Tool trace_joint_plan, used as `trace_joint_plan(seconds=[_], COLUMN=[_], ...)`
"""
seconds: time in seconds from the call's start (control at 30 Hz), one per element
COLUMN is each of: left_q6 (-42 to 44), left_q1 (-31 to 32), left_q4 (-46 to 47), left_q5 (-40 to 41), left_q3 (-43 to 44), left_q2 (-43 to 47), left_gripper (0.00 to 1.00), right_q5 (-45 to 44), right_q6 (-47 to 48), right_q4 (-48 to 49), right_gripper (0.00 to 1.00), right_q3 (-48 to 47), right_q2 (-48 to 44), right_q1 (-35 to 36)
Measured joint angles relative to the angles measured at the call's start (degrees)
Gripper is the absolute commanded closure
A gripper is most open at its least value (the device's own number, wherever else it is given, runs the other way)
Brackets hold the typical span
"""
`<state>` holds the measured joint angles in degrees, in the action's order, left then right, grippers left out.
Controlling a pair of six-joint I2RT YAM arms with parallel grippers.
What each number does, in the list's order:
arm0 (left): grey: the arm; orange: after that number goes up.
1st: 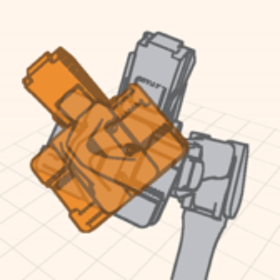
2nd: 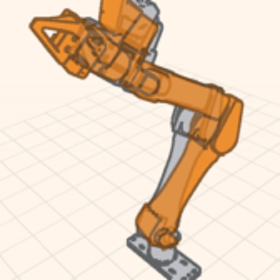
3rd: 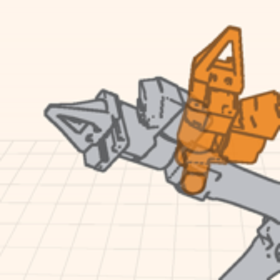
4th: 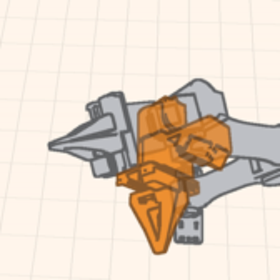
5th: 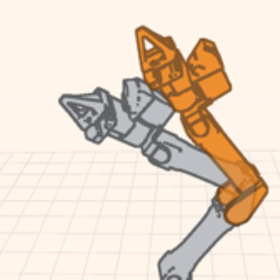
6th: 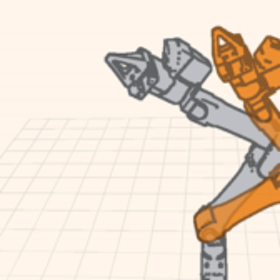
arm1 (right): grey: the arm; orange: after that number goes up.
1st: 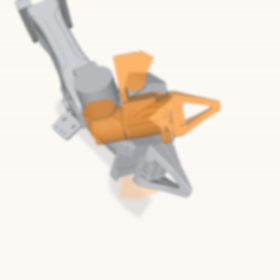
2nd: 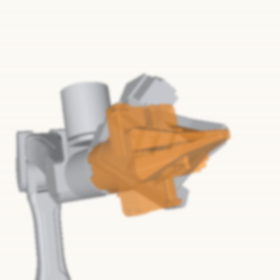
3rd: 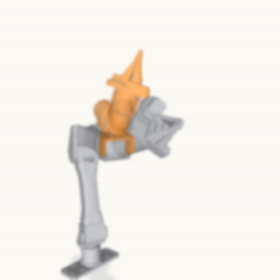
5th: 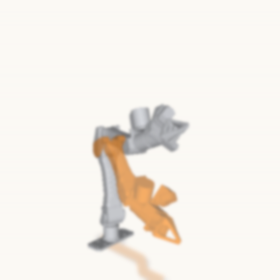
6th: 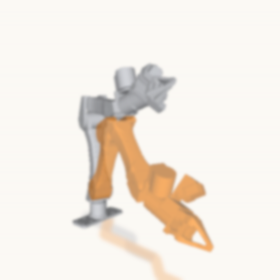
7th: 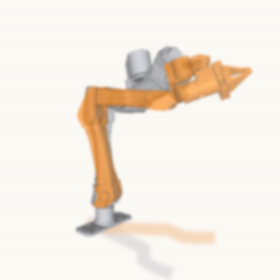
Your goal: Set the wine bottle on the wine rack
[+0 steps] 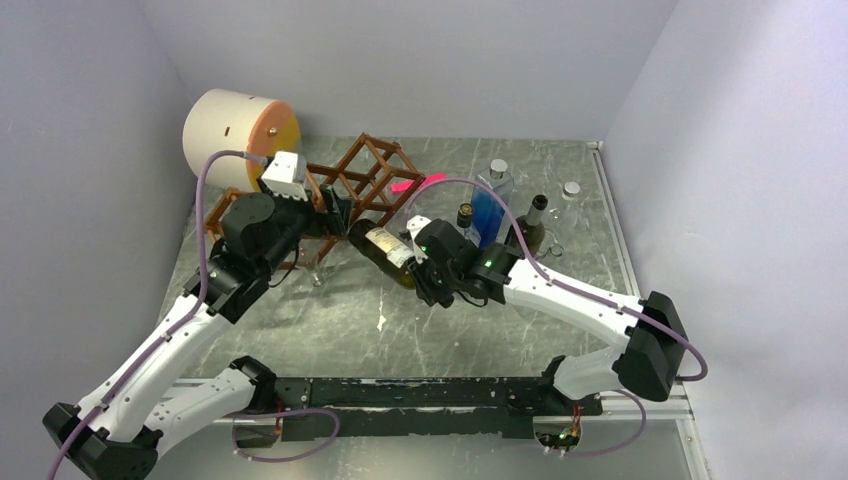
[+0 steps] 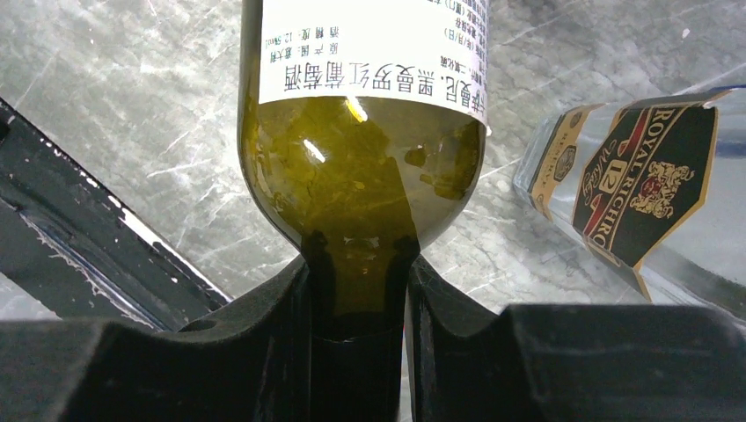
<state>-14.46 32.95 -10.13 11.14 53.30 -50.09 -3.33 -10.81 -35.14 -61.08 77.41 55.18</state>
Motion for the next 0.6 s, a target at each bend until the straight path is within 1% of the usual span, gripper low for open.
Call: trace_joint_plan(seconds=[0.1,0.17,0.27,0.33,0.5,0.6], left_q6=[-0.3,-0.6,-1.4,-1.7,-2.9,-3.0], left_q1=[0.0,0.0,0.0,0.0,0.0,0.0], left_q4=[-1.9,-4.8,-12.0,-14.7,-20.2,-20.8], left_q5=[0.0,0.0,0.0,0.0,-0.4,-0.9], left_q3=[1.5,3.8,11.4,15.1,16.1,15.3], left_q2=[-0.6,-1.6,-4.8,-5.8,-4.9,-4.7], left_gripper=[0.05,0.05,0.05,0.05,0.05,0.05], right_q5=[-1.2,-2.4,-4.0,-4.9,-6.1,-7.1], right_q6=[-1.3,-2.4,-4.3,-5.3,-6.4,-7.0], right_q4=[0.0,0.0,0.3,0.9,3.2,6.2], right_gripper=[1.00,1.00,1.00,1.00,1.00,1.00], right_q3=[-0.2,-0.7,-1.5,-1.6,-1.5,-0.5], right_q2=[0.3,1.1,3.0,4.1,5.6,5.6], right_q1=[0.2,0.3,0.4,0.5,1.4,2.1])
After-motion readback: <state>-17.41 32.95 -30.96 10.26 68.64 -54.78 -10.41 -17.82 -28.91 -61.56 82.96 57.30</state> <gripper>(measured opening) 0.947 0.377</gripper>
